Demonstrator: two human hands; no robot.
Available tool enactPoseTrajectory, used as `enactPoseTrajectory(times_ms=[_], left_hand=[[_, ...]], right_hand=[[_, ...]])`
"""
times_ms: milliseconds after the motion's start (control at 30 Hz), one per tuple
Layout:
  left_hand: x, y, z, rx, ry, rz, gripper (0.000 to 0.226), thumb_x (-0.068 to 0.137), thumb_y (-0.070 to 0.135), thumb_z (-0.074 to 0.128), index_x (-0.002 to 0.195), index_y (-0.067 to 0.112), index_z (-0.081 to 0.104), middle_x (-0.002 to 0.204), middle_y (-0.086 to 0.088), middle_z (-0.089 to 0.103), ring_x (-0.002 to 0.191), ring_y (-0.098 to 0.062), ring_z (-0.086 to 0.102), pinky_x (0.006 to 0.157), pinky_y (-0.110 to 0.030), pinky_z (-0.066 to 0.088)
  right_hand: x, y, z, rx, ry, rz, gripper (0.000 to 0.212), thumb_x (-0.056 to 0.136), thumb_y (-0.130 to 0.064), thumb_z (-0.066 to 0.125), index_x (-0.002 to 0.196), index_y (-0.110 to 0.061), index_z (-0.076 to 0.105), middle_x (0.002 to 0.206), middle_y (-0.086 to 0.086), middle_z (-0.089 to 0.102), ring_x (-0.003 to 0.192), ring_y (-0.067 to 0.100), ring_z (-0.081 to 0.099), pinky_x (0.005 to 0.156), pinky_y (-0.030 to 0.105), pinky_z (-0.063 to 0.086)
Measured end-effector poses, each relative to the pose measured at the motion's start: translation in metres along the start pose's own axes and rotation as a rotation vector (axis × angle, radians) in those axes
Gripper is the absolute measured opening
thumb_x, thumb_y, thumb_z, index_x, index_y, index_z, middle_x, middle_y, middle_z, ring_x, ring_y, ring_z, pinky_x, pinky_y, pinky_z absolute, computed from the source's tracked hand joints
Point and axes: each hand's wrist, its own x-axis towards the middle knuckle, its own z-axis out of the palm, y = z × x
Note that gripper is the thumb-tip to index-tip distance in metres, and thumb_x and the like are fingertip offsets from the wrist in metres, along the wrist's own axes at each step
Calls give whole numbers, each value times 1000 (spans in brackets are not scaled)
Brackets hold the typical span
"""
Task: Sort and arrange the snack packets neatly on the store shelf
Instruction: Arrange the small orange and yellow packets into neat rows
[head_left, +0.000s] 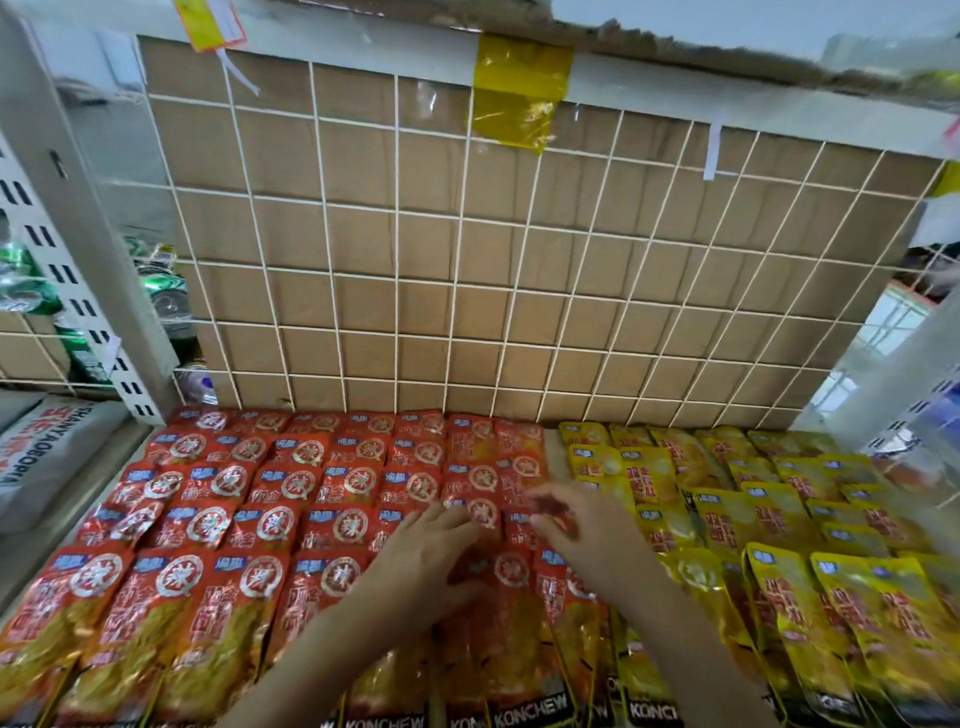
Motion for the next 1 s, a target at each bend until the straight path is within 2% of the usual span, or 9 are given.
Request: enactPoseTrajectory(times_ms=[133,233,367,467,567,633,833,900,1000], left_hand=[[3,4,-3,-140,31,-29,44,79,40,69,120,33,55,107,20,44,100,2,39,86,-11,29],[6,5,-4,-211,11,-90,46,76,37,73,119,31,58,104,21,46,96,2,44,73,1,31],[8,7,-7,-246,-44,-128,46,75,37,74,117,32,57,107,17,47,98,0,47,77,-4,36],[8,9,-10,-241,-70,-128,45,74,39,74,114,30,56,107,19,47,99,1,45,74,-3,36],[7,13,-11,-239,-79,-107,39,76,39,72,109,33,51,106,25,43,103,2,42,90,-11,35],[6,15,-11,-241,-78,-96,36,77,38,71,103,39,47,104,29,39,103,1,40,96,-19,34],[7,21,-9,-394,-45,-87,34,78,28,73,95,41,46,104,21,54,97,0,53,75,-10,44],[8,24,-8,-410,-22,-75,30,81,25,70,94,39,47,97,23,53,91,3,53,68,-8,43],[13,30,-4,-437,34,-79,21,86,18,65,95,31,51,95,18,56,87,1,54,69,-8,45]], right_hand=[[-13,11,-5,-74,31,-10,23,92,-39,51,112,-30,58,107,-18,55,103,0,48,92,22,40],[-21,17,-13,-106,30,19,19,91,-40,52,107,-31,57,99,-20,50,95,-2,48,86,19,42],[-29,20,-19,-129,-54,57,21,88,-46,54,104,-33,56,93,-19,53,77,-3,46,71,13,39],[-31,20,-14,-102,-102,51,22,89,-42,56,108,-31,57,98,-20,53,83,-2,46,67,8,34],[-30,21,-8,-17,-74,60,18,89,-34,58,107,-29,60,86,-26,46,78,-6,45,66,6,34],[-29,19,-5,14,-45,62,16,88,-31,60,105,-29,60,89,-25,48,79,-6,45,67,6,34],[-29,19,0,32,8,15,13,90,-34,57,103,-31,58,94,-25,49,81,-15,43,70,5,34],[-33,20,1,71,48,3,21,89,-45,52,105,-31,58,99,-22,50,89,-11,46,74,7,35],[-41,20,4,109,35,-12,60,77,-74,35,117,-35,54,113,-26,45,107,-8,41,85,6,31]])
